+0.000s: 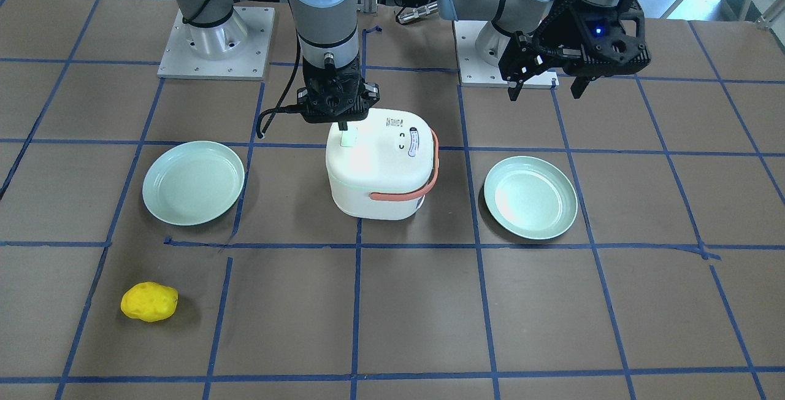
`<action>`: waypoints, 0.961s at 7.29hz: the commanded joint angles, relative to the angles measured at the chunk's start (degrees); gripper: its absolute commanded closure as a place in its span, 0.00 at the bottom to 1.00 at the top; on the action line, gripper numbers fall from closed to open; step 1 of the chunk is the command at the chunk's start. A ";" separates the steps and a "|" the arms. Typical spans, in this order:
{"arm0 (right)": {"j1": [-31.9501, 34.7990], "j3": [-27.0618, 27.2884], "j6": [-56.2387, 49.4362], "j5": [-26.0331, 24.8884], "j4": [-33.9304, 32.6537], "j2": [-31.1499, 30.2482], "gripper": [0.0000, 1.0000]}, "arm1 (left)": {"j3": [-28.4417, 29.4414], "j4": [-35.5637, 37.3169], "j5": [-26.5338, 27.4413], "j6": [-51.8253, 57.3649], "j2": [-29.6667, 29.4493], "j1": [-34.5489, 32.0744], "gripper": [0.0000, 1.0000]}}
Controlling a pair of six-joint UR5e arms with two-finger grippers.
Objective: Press rice cooker button
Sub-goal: 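Press down on the green lid button with the closed right gripper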
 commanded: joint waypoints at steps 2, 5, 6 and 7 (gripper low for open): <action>0.00 0.09 0.05 0.09 -0.01 0.11 1.00 | 0.00 0.00 0.00 0.00 0.00 0.00 0.00; 0.00 0.09 0.06 -0.08 -1.94 1.69 1.00 | 0.00 0.00 0.00 0.00 0.00 0.00 0.00; 0.00 0.09 0.06 0.00 -1.94 1.78 1.00 | 0.00 0.00 0.00 0.00 0.00 0.00 0.00; 0.00 0.18 -0.03 0.00 -1.94 1.87 1.00 | 0.00 0.00 0.00 0.00 0.00 0.00 0.00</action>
